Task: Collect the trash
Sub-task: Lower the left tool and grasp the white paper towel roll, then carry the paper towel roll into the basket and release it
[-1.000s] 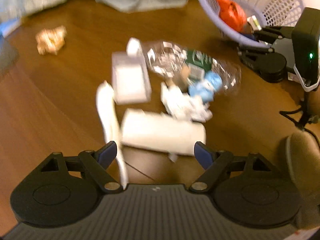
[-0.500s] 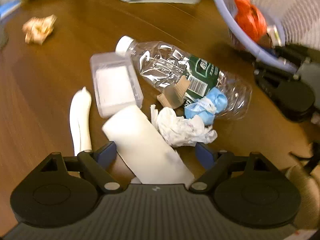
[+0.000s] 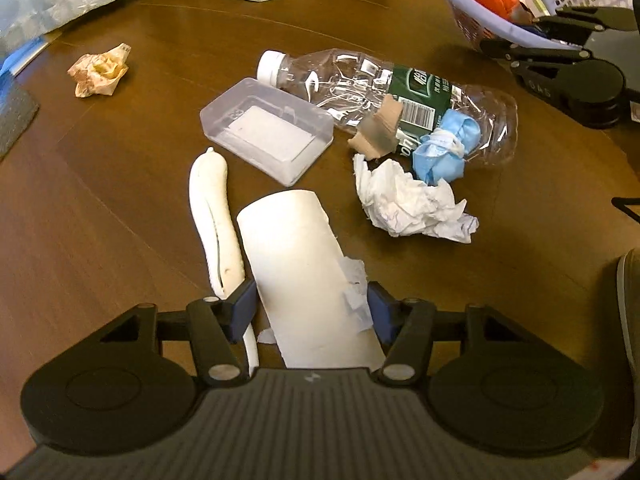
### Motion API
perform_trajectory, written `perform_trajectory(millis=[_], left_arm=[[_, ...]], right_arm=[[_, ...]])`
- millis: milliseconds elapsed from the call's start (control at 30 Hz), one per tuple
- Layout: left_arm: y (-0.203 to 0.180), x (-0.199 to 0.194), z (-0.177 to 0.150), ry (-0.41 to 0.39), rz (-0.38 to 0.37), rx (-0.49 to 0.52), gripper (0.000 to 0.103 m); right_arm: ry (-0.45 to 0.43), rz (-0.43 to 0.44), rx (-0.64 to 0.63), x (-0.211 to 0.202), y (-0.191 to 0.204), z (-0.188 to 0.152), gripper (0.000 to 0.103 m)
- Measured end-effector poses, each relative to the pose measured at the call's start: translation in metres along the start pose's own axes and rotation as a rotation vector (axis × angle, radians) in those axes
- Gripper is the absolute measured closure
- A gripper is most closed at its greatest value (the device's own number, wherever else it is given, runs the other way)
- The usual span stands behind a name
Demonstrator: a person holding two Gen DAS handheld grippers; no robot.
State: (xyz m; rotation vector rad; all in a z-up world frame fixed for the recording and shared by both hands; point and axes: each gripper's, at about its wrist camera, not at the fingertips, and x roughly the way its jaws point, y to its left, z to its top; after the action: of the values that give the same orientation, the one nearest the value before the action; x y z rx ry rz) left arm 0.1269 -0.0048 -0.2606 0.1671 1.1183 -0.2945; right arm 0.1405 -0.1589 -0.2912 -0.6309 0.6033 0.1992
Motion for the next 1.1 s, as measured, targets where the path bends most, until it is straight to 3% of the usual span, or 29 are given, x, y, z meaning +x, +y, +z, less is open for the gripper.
perform_trajectory(millis=[200, 467, 1100], left_arm=[[0.005, 0.002, 0.000, 0.015, -0.011, -0.055, 0.048], [0.008, -0.005, 0.000, -0.009, 0.000, -0.037, 0.055], [0.019, -0.057, 0.031, -0.163, -0.011, 0.060, 0.056]], right_arm=[[0.000, 0.000, -0.001, 0.000, 0.000, 0.000, 0.089], [-0.001, 0.000, -0.002, 0.000, 0.000, -0.001, 0.089], [-0.001, 0.000, -0.001, 0.000, 0.000, -0.003, 0.089]])
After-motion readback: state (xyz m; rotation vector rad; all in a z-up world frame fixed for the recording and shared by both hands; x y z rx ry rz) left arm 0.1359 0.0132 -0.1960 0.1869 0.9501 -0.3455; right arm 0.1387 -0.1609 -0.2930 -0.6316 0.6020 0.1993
